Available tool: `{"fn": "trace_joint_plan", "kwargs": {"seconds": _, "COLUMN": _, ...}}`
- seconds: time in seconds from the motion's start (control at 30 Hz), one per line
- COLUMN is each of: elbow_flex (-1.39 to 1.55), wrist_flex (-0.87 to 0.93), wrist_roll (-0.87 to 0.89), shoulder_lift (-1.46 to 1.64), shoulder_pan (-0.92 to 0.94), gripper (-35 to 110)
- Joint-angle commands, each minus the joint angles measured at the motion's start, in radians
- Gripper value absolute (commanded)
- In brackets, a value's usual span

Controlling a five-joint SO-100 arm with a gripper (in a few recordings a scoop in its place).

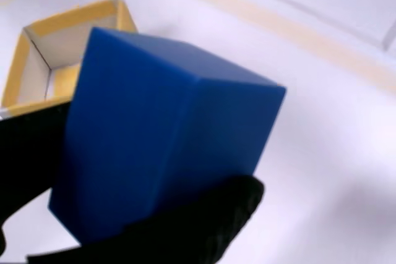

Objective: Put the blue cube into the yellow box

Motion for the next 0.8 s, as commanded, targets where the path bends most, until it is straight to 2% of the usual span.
{"fn": "trace_joint_plan", "kwargs": {"seconds": 0.0, "elbow_flex": -0.187, "wrist_flex": -0.115, "wrist_roll": -0.029, "shoulder_lift": 0.051, "shoulder_pan": -0.069, "gripper": 14}}
{"fn": "trace_joint_plan", "kwargs": {"seconds": 0.43, "elbow_flex": -0.489, "wrist_flex": -0.215, "wrist_roll": 0.003, "shoulder_lift": -0.213, "shoulder_pan": -0.276, "gripper": 13}}
{"fn": "trace_joint_plan", "kwargs": {"seconds": 0.77, "elbow_flex": -0.594, "wrist_flex": -0.258, "wrist_roll": 0.04, "shoulder_lift": -0.371, "shoulder_pan": -0.37, "gripper": 14}}
